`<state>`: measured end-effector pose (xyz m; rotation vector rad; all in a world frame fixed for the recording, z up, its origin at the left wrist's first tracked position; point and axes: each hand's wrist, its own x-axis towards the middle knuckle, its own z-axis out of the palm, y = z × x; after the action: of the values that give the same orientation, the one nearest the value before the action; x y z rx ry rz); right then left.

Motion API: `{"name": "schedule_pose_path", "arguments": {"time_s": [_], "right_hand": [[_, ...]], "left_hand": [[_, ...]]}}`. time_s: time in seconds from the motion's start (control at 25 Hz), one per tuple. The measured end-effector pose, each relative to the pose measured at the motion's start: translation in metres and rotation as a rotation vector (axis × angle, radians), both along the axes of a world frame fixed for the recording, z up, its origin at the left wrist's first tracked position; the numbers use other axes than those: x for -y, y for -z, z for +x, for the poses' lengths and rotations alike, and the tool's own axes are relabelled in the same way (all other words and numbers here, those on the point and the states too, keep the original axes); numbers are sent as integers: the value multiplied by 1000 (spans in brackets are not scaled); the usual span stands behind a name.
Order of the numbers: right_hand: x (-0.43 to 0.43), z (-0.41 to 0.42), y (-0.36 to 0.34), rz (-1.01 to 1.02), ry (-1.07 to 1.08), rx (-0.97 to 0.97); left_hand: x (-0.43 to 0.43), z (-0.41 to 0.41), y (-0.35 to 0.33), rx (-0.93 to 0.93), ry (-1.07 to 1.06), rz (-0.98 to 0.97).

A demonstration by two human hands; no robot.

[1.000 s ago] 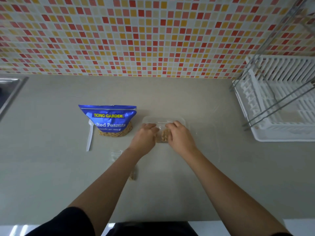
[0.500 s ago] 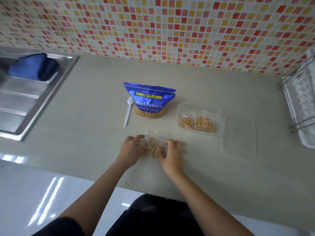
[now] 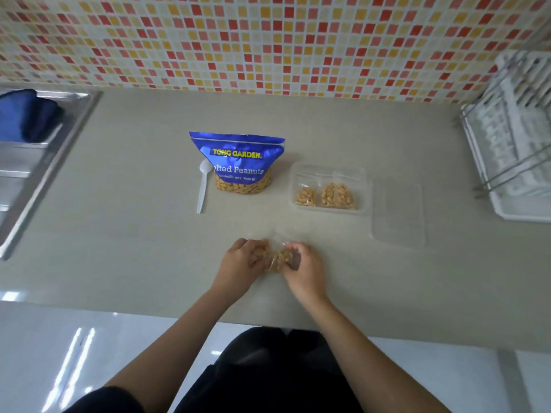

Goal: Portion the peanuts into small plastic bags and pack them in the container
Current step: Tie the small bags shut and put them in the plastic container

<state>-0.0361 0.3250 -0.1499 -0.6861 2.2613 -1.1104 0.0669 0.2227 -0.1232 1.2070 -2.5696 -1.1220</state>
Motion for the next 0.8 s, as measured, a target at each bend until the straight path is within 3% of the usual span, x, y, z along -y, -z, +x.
{"name": "schedule_pose_path", "arguments": {"time_s": [0.36,0.48,0.6,0.8], "right_hand": [[-40,-74,-27,-191,116,-14],[-20,-121,-40,-205,150,-116],[8,-157,-48,-41,118,-177],[24,-173,-41,228,-116,-177]], "left_hand": [[-15,-65,-27,-265,-129,219],[4,-110,-45,-327,-145,228],[19,-155,-48,-191,-117,179],[20,-178,-27,44,36,91]]}}
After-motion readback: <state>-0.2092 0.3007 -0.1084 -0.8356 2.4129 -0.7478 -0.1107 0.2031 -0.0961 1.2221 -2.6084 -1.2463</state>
